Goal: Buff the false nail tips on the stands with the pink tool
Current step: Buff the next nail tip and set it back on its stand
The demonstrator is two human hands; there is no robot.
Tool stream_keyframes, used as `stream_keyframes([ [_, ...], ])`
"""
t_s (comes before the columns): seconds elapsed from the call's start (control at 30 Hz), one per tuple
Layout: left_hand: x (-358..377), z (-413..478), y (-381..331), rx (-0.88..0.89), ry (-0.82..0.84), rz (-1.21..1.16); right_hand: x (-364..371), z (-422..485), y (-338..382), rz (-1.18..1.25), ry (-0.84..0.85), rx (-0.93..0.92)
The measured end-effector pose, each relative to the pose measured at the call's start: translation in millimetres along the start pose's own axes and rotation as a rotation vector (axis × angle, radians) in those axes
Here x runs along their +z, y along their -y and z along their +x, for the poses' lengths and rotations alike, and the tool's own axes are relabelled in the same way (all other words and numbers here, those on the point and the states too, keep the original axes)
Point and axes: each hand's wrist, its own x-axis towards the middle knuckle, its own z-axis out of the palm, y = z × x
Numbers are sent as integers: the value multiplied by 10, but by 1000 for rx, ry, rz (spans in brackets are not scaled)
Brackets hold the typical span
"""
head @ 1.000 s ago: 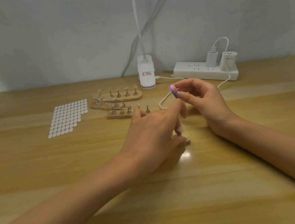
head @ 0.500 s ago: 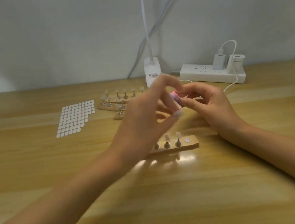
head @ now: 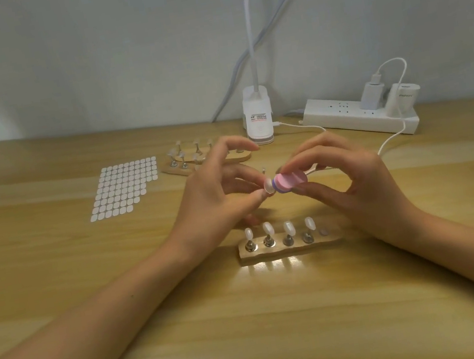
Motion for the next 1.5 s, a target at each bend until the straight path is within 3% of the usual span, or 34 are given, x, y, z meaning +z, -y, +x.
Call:
stream_keyframes([
  [0.6, 34, 13, 11, 67, -20, 97, 33, 28, 8, -41, -54, -16],
  [0.93, 26, 39, 31, 1, 21, -48, 48, 18, -1, -115, -34, -80],
  [1.27, 50, 19, 35, 36, 45, -46, 38, 22, 7, -104, -70, -17],
  [1.37, 47, 21, 28, 10, 30, -59, 59, 11, 19, -157, -52, -104],
  [1.5, 42, 27, 22, -27, 48, -49, 34, 23, -12, -126, -90, 4],
])
